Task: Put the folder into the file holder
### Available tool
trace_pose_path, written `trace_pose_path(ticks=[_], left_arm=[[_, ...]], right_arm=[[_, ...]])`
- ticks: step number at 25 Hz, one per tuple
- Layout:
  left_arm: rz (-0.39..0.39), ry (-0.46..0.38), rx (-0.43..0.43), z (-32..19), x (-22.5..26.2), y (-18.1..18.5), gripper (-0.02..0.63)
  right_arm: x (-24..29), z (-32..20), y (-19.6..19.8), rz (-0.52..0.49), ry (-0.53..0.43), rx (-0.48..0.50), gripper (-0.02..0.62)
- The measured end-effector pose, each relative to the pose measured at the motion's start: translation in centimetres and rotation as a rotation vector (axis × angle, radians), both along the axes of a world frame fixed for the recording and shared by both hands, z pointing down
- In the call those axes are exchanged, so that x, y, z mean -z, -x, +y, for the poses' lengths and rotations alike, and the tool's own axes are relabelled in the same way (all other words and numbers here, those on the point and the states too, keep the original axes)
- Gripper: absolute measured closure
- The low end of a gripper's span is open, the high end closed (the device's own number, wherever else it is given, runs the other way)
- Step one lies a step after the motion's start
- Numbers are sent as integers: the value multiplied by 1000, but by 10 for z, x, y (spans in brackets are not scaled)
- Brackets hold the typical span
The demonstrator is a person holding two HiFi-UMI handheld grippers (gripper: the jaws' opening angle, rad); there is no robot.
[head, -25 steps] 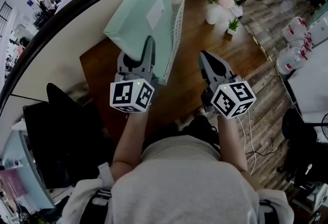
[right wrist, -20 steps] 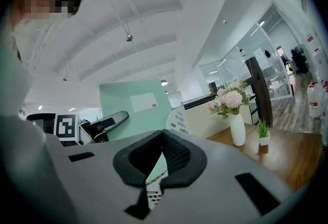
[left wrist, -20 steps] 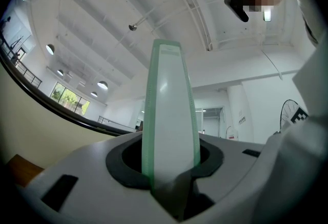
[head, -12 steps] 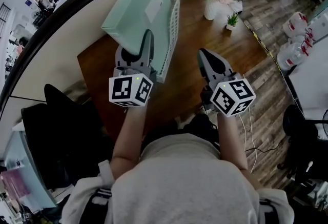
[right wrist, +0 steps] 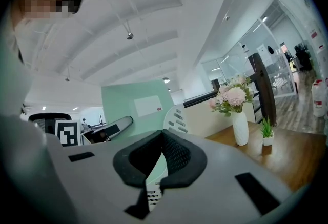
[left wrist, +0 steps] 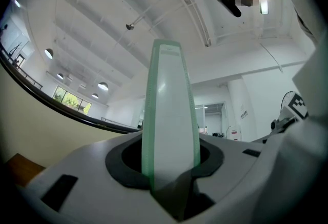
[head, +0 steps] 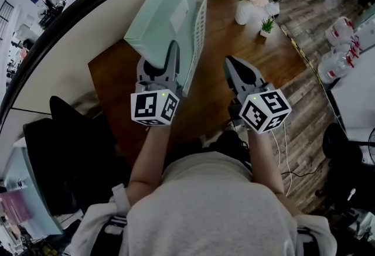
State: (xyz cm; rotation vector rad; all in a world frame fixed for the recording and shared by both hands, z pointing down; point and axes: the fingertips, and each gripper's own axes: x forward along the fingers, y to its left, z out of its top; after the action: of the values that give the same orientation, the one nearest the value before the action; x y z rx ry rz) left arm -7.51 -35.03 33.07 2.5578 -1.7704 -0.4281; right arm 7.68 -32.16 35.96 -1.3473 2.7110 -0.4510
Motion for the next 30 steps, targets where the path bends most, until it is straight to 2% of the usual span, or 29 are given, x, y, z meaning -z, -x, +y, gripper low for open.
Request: trace_pose_path(ticks=[18,30], left_arm=[[2,40,-18,-9,-35,-6,408],[-31,101,-4,-15,-58,-11,402]], right_arm=[[-7,-23,5,13,4,71,586],[-9,-33,7,14,14,107,586]])
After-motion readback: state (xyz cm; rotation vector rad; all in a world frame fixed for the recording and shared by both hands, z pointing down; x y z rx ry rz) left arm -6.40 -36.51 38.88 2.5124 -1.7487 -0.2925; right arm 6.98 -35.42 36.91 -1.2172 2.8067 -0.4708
